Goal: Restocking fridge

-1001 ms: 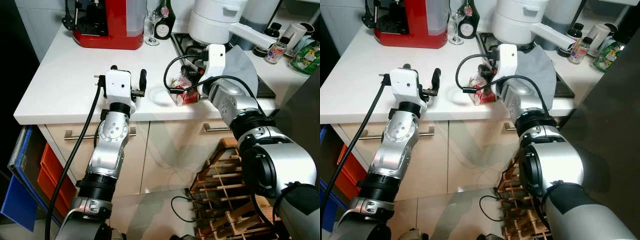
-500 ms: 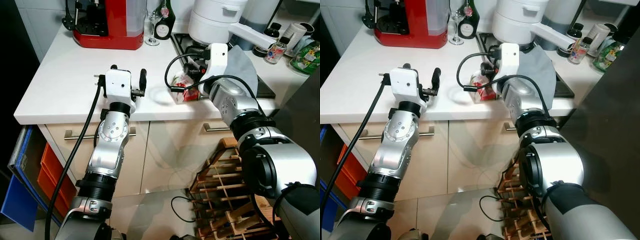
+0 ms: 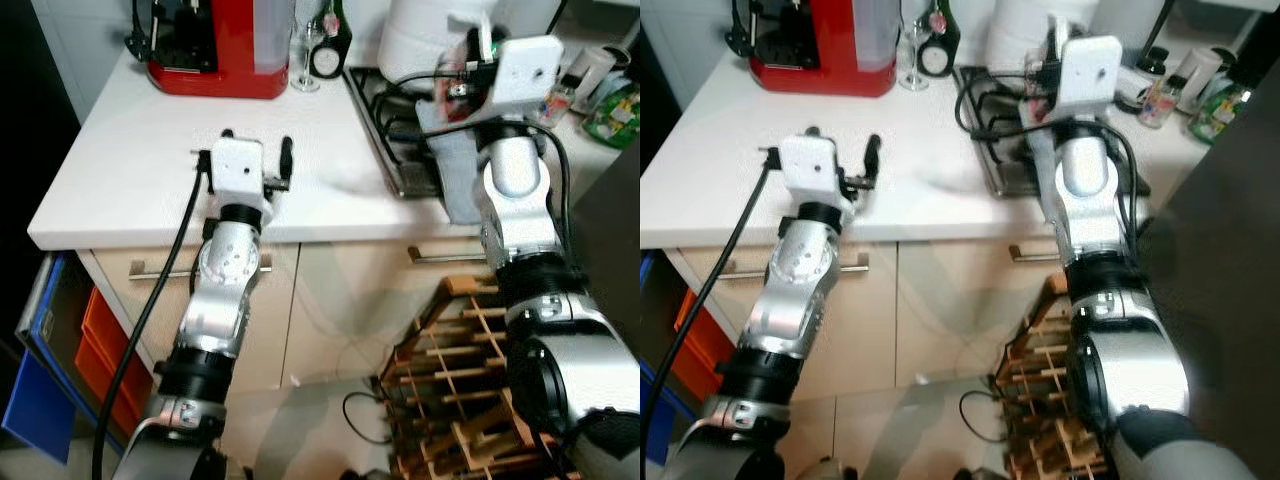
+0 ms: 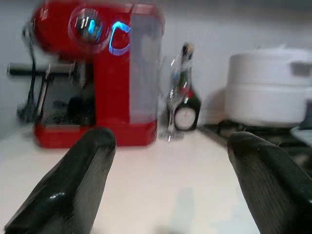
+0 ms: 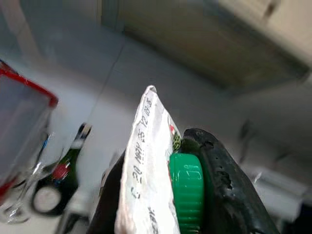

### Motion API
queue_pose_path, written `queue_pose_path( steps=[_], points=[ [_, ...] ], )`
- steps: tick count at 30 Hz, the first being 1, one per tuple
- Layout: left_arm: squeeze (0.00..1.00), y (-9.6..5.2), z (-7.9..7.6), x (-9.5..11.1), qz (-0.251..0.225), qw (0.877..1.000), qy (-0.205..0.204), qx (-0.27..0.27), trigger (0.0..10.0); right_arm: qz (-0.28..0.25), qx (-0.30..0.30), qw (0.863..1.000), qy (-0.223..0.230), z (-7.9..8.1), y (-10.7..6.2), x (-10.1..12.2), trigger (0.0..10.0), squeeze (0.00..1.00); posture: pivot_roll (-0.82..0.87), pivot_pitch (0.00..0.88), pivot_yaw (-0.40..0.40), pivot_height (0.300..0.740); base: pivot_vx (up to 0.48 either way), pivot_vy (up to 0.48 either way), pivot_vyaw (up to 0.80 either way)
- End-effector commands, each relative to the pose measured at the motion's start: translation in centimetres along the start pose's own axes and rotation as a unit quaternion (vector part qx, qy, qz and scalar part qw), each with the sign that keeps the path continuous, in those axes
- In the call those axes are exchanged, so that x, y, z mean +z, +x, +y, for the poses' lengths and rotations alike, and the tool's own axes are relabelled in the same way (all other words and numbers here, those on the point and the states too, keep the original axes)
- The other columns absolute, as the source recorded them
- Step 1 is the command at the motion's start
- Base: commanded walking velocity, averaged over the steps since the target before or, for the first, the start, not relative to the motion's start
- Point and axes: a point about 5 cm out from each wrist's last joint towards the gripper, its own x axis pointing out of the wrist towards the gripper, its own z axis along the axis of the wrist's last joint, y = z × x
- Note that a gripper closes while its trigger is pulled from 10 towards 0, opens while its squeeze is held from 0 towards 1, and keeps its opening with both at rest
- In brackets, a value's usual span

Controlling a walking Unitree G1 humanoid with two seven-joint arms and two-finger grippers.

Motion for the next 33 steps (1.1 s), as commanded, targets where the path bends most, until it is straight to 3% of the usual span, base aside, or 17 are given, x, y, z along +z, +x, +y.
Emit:
queue_pose_path(
  steps=[1, 6, 13, 21, 23, 33],
  points=[
    [0.0, 0.1, -0.6, 1.0, -0.023, 0.999, 0.026, -0.029, 10.0, 0.014, -0.008, 1.0, -0.012, 0.2, -1.8, -0.6, 0.0, 0.0, 0.0, 0.0, -0.019, 0.74, 0.0, 0.0, 0.0],
    [0.0, 0.3, -0.4, 0.9, -0.015, 0.997, 0.048, -0.051, 10.0, 0.087, -0.033, 0.996, 0.01, 1.1, -6.2, -2.7, 0.0, 0.0, -0.02, 0.0, 0.041, 0.74, 0.0, 0.0, 0.0],
    [0.0, 0.2, 0.0, -0.1, 0.024, 0.999, 0.016, -0.037, 10.0, 0.103, -0.025, 0.994, 0.025, 2.3, -7.0, -2.6, 0.0, 0.0, -0.01, 0.0, 0.048, 0.74, -0.037, 0.0, 0.0],
    [0.0, 0.0, 0.5, -0.2, 0.028, 0.999, 0.015, -0.027, 10.0, 0.117, -0.006, 0.992, 0.037, 2.9, -6.6, -2.6, 0.0, 0.0, 0.01, 0.0, 0.021, 0.74, -0.284, 0.0, 0.0],
    [0.0, 0.0, 0.5, -0.4, 0.032, 0.999, 0.008, -0.018, 10.0, 0.156, -0.001, 0.985, 0.075, 3.3, -6.7, -3.4, 0.0, 0.0, 0.0, 0.0, 0.003, 0.74, -0.285, 0.0, 0.0],
    [0.0, 0.1, -0.1, -0.4, 0.033, 0.999, -0.002, -0.019, 10.0, 0.192, 0.042, 0.975, 0.101, 4.6, -7.3, -4.2, 0.0, 0.0, -0.01, 0.0, 0.001, 0.74, -0.285, 0.0, 0.0]
  ],
)
